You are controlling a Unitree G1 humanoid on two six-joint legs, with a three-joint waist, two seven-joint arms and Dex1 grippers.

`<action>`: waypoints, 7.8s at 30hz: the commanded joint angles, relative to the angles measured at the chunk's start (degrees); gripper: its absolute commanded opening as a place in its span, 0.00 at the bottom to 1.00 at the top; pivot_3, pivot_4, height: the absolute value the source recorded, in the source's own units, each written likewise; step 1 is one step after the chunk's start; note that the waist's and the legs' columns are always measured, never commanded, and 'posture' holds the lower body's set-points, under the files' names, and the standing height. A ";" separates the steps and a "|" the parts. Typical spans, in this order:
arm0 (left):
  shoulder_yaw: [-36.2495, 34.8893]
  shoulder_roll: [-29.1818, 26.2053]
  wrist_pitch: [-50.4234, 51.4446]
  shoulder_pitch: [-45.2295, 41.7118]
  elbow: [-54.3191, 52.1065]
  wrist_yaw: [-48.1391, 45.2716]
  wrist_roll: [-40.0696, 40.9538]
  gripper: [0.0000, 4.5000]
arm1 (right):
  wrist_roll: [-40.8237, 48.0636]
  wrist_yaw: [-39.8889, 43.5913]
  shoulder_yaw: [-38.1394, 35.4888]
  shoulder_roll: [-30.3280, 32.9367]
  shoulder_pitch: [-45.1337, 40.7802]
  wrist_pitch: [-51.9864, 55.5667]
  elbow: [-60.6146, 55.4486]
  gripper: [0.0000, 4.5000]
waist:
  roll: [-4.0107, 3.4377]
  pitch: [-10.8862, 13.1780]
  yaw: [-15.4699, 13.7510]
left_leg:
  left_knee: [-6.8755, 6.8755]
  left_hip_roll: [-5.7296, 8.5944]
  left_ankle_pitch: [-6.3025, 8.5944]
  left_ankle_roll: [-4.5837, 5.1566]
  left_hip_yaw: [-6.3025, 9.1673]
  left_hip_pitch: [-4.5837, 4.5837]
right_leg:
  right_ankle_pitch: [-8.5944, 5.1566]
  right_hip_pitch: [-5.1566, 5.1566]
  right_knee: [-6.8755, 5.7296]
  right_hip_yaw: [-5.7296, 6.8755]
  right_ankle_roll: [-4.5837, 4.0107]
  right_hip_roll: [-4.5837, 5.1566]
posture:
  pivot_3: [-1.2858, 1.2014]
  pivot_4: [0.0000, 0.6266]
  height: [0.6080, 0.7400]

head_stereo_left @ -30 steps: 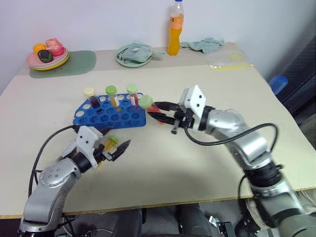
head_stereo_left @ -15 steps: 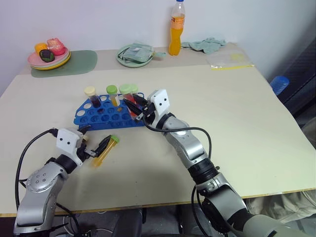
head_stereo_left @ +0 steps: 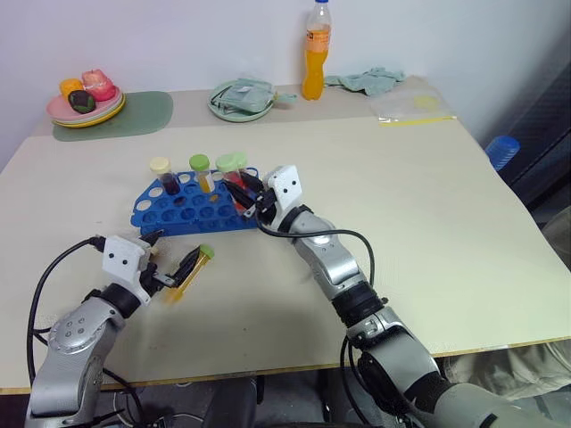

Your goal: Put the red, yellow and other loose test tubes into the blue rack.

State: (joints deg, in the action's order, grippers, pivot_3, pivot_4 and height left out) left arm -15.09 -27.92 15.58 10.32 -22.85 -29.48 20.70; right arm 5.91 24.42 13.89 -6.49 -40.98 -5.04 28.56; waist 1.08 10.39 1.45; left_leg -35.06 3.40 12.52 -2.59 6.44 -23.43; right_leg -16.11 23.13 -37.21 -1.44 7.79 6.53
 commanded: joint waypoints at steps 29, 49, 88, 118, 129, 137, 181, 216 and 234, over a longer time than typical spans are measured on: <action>7.85 -29.29 76.92 -30.60 -10.86 11.81 24.82 1.00 | 11.06 18.51 -3.49 16.97 7.67 13.66 -33.19 1.00 | -0.04 0.06 1.73 | 0.05 -0.07 0.00 0.00 0.06 0.00 | -0.03 -0.01 -0.09 0.04 -0.02 -0.17 | 0.52 0.24 1.00; 20.72 -25.56 76.92 -43.41 6.30 37.02 48.60 0.17 | 15.42 30.36 2.28 31.29 16.72 25.38 -49.10 1.00 | 0.02 0.07 0.51 | -0.06 -0.06 -0.01 -0.02 0.06 -0.04 | -0.05 -0.06 -0.04 0.04 -0.06 -0.04 | 0.52 0.24 1.00; 15.39 19.00 -24.65 -25.69 21.99 33.69 -20.19 0.17 | 16.12 21.66 -0.36 27.31 21.02 27.51 -45.89 1.00 | 0.23 -0.08 -1.99 | -0.21 0.13 0.01 0.02 -0.14 -0.05 | 0.07 -0.31 0.19 0.20 0.03 0.13 | 0.52 0.24 1.00; 13.85 22.81 -24.56 -24.74 24.19 32.38 -23.45 0.17 | 17.52 21.07 -0.31 26.78 20.98 29.46 -46.31 1.00 | 0.20 -0.11 -1.96 | -0.23 0.14 0.01 0.02 -0.10 0.00 | 0.07 -0.37 0.16 0.22 0.04 0.10 | 0.52 0.24 1.00; 13.36 23.99 -24.55 -25.13 24.25 30.45 -21.46 0.55 | 17.48 20.50 -0.33 26.40 21.31 29.53 -46.68 1.00 | 0.21 -0.10 -2.04 | -0.25 0.15 0.01 0.02 -0.09 0.00 | 0.07 -0.39 0.17 0.24 0.04 0.11 | 0.52 0.24 1.00; 7.73 18.61 -16.28 -21.17 5.69 26.08 -14.55 0.87 | 17.58 20.50 -1.12 26.91 21.44 29.20 -47.34 1.00 | 0.21 -0.09 -1.38 | -0.22 0.09 0.01 0.02 -0.06 0.00 | 0.07 -0.35 0.14 0.22 0.04 0.05 | 0.52 0.24 1.00; 20.28 -44.06 37.02 -33.00 14.85 -24.99 3.51 0.16 | 15.44 29.83 0.94 36.79 20.85 27.50 -51.93 1.00 | 0.13 0.12 -0.34 | -0.07 -0.12 0.02 0.03 -0.04 -0.08 | -0.01 -0.10 0.04 0.13 -0.01 -0.07 | 0.52 0.24 1.00; 0.17 13.50 -3.90 -21.05 10.15 21.81 -11.31 0.16 | 13.79 30.64 1.58 34.64 20.08 25.84 -47.97 1.00 | 0.30 -0.04 -0.82 | -0.25 0.10 0.02 0.02 0.11 0.00 | 0.02 -0.38 0.08 0.29 0.01 0.12 | 0.52 0.24 1.00; -2.35 12.96 -4.80 -18.23 5.04 19.58 -6.71 0.71 | 16.18 29.74 -0.49 34.32 18.75 27.68 -49.15 1.00 | 0.30 -0.03 -0.54 | -0.24 0.10 0.02 0.02 0.12 0.00 | 0.02 -0.35 0.08 0.29 0.01 0.12 | 0.52 0.24 1.00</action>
State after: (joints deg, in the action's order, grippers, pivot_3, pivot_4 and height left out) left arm -13.90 -13.43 11.87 -8.48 -13.20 -8.87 11.55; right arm 20.17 54.49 15.89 28.09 -20.96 22.34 -17.85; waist 1.38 10.36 0.91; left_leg -35.28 3.48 12.54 -2.57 6.56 -23.44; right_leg -16.09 22.81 -37.13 -1.16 7.80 6.64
